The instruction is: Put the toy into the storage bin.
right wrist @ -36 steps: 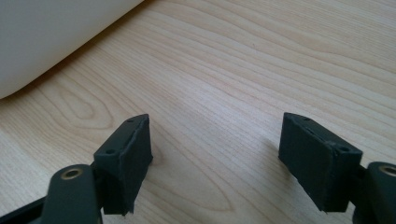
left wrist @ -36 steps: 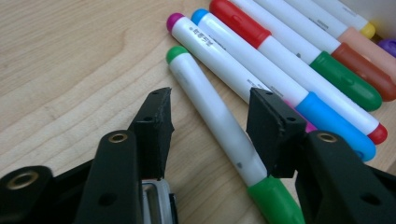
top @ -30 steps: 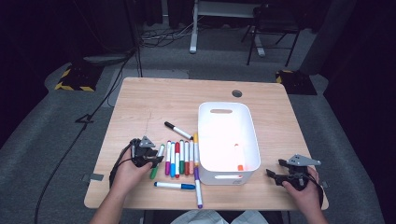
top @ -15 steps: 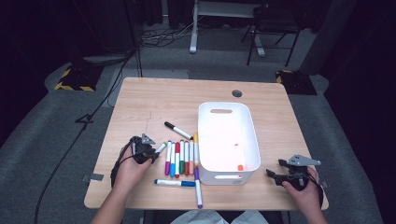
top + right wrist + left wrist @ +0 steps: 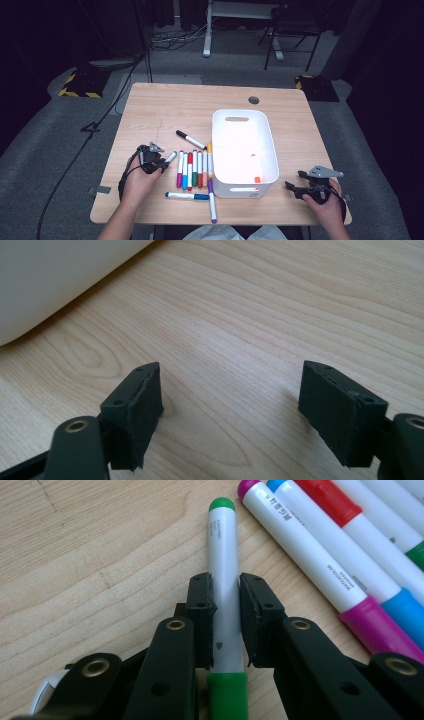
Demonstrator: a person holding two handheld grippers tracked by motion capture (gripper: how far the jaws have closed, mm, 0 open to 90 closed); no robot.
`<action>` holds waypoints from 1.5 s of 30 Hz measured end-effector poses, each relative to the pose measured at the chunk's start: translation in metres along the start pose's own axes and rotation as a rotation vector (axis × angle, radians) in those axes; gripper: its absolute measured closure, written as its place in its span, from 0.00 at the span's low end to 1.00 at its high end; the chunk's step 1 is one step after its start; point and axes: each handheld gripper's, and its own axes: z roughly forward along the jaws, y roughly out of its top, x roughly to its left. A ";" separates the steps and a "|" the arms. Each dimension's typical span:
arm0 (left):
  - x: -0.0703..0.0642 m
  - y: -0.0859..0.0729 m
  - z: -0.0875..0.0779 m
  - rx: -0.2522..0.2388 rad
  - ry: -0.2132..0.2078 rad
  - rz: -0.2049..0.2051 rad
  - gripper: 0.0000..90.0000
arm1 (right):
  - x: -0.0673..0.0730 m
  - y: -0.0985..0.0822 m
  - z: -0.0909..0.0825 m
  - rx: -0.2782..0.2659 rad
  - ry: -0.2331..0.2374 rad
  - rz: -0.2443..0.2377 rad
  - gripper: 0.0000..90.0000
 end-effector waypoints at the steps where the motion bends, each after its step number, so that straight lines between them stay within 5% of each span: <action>1: -0.001 0.002 -0.005 -0.012 -0.005 -0.007 0.84 | 0.000 0.000 0.000 0.001 0.000 0.001 0.29; 22: -0.011 0.034 -0.058 -0.172 -0.175 0.044 0.85 | 0.000 0.000 0.000 0.000 0.000 0.000 0.29; 34: -0.021 0.063 -0.094 -0.296 -0.292 0.151 0.85 | 0.000 0.000 0.000 0.000 0.000 -0.001 0.29; 45: -0.029 0.084 -0.102 -0.365 -0.377 0.228 0.85 | 0.000 0.000 0.000 0.000 0.000 0.000 0.29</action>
